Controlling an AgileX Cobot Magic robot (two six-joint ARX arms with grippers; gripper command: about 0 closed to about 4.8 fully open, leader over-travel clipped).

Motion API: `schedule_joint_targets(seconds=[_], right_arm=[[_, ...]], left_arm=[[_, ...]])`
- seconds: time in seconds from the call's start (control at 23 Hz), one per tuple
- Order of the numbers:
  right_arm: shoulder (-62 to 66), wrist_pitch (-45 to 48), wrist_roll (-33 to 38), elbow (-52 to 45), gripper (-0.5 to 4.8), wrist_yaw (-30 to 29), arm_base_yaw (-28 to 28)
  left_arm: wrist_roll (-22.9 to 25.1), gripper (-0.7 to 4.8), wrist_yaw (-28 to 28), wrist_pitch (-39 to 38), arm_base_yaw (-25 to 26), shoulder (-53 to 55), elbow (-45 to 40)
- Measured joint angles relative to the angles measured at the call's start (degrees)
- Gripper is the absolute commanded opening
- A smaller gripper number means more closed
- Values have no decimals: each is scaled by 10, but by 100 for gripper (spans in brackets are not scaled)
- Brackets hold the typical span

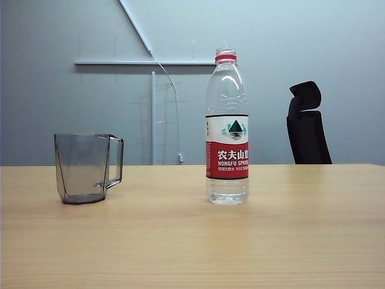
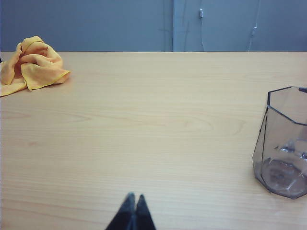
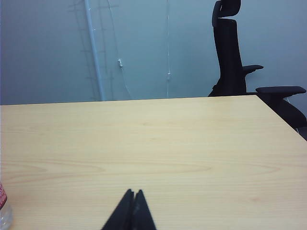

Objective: Pick up the mineral water bottle on the table and pour water into the mug until it's half full.

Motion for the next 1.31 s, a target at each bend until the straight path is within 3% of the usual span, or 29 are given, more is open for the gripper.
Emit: schedule_joint_targets(seconds=[0.57, 0.83, 1.09, 1.31], right_arm=[[0, 0, 6, 0, -6, -2, 0], [0, 68, 141, 1, -5, -79, 5], [28, 64, 152, 28, -6, -89, 71], [127, 63, 152, 54, 3, -73, 161]], left_arm=[[0, -2, 0, 0, -10, 1, 0], [0, -2, -2, 1, -107, 67, 0], [0, -2, 0, 0, -235, 101, 0], [0, -2, 3, 0, -276, 101, 0]])
